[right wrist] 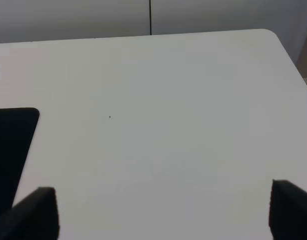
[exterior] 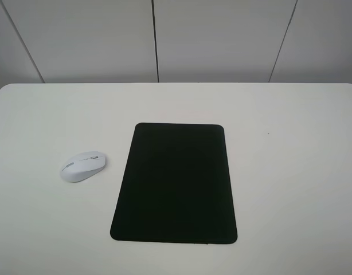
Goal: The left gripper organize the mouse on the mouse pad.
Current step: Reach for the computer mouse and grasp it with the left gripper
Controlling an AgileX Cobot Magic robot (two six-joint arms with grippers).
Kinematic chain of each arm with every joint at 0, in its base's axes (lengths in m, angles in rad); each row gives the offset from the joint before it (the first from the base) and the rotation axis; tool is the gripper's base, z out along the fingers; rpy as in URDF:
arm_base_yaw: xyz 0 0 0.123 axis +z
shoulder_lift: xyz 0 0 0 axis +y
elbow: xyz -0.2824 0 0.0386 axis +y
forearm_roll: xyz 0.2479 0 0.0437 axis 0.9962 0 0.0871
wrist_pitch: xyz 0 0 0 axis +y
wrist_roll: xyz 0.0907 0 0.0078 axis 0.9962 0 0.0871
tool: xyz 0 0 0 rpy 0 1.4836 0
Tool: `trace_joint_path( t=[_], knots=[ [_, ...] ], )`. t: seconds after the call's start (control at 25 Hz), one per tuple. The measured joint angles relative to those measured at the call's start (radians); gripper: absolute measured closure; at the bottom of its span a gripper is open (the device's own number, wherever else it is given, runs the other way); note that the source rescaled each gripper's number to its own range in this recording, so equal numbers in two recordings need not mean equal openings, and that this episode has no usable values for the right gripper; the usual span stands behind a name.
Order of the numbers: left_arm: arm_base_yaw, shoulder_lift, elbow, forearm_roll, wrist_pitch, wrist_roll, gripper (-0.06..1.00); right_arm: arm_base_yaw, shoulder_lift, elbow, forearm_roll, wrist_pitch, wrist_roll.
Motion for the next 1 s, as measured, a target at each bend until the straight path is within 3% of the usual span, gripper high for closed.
trace_joint_path(
  t=[1.0],
  knots=[
    [0.000,0.000,0.000,0.000,0.000,0.000,-0.06,0.000,0.000,0.000,0.000,0.000,0.000]
  ],
)
